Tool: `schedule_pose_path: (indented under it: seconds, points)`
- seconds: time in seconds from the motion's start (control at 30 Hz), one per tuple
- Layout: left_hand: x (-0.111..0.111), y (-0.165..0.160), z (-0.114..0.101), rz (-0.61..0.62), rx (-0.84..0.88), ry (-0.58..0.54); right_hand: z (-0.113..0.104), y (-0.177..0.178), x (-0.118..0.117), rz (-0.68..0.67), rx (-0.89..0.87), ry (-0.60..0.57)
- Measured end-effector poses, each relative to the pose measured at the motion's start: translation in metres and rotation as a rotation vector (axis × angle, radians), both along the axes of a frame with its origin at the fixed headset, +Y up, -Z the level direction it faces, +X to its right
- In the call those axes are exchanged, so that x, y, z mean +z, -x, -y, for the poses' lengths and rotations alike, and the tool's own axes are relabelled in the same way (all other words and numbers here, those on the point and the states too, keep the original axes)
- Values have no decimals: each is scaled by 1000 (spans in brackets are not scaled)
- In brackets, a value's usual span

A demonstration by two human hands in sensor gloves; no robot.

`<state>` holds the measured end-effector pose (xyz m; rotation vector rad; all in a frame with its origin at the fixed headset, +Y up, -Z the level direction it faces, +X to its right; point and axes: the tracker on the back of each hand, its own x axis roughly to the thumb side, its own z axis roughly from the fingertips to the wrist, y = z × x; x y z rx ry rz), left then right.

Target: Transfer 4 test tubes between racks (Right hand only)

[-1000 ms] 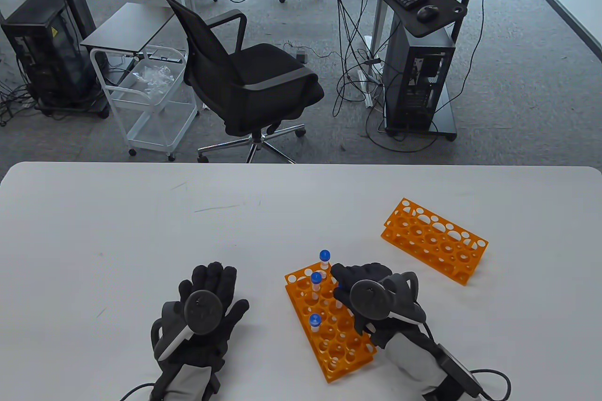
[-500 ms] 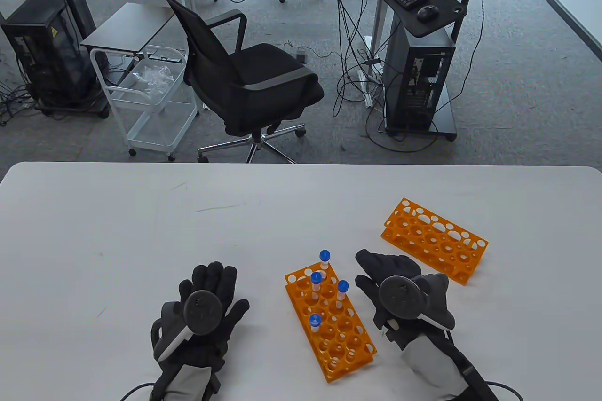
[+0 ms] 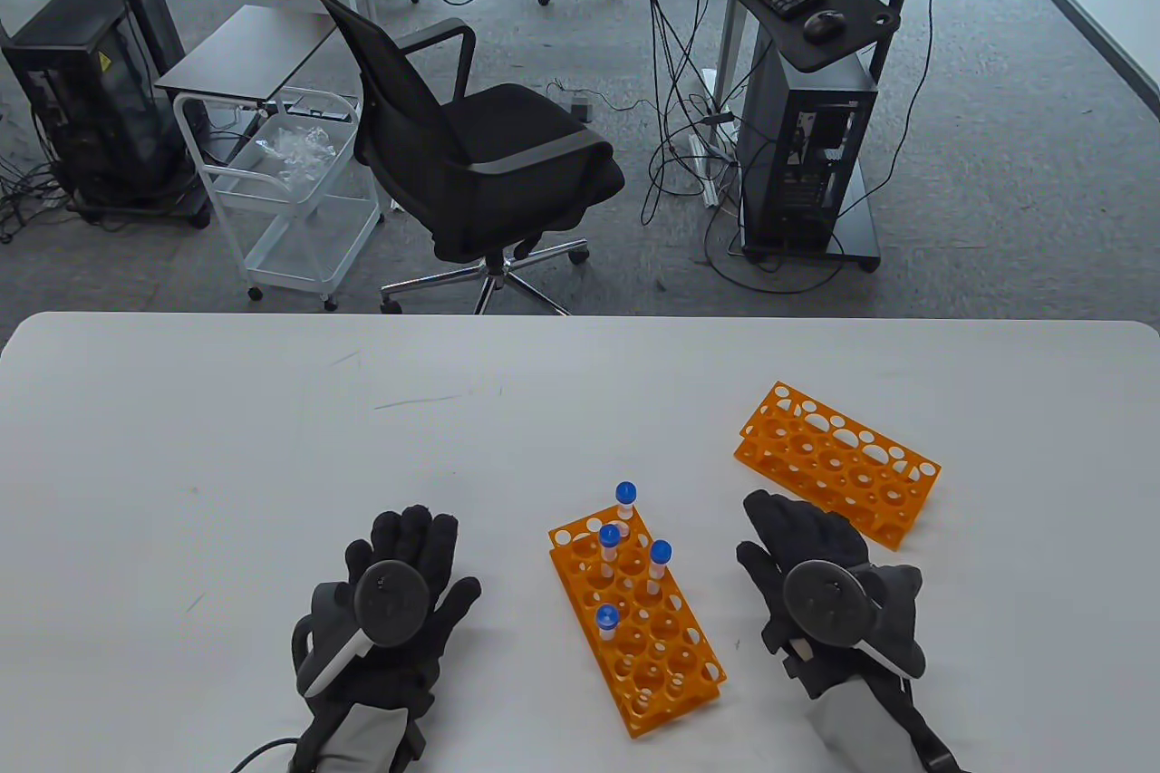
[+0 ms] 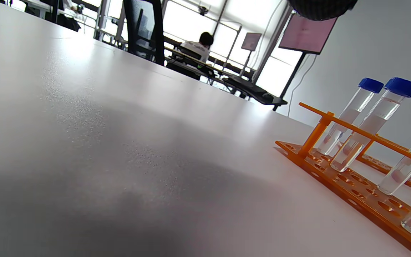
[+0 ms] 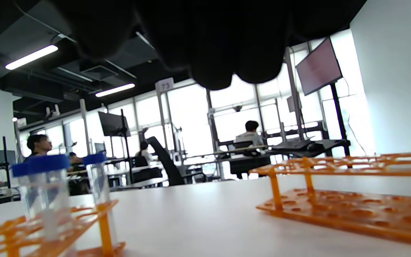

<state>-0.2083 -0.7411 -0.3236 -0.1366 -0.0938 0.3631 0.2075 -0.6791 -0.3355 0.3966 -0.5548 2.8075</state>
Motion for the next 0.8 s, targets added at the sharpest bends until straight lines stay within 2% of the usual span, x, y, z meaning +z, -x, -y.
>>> schedule_pose_path:
  seconds: [0.17,0.3,0.8]
  points:
    - [0,0,2,-5,-10,14,16,-3,0,12,-34,48]
    - [-1,1,2,-17,-17,20,25,-2,0,12,2,65]
    - [0,2,3,-26,-28,32,53,-21,-4,76,-23,156]
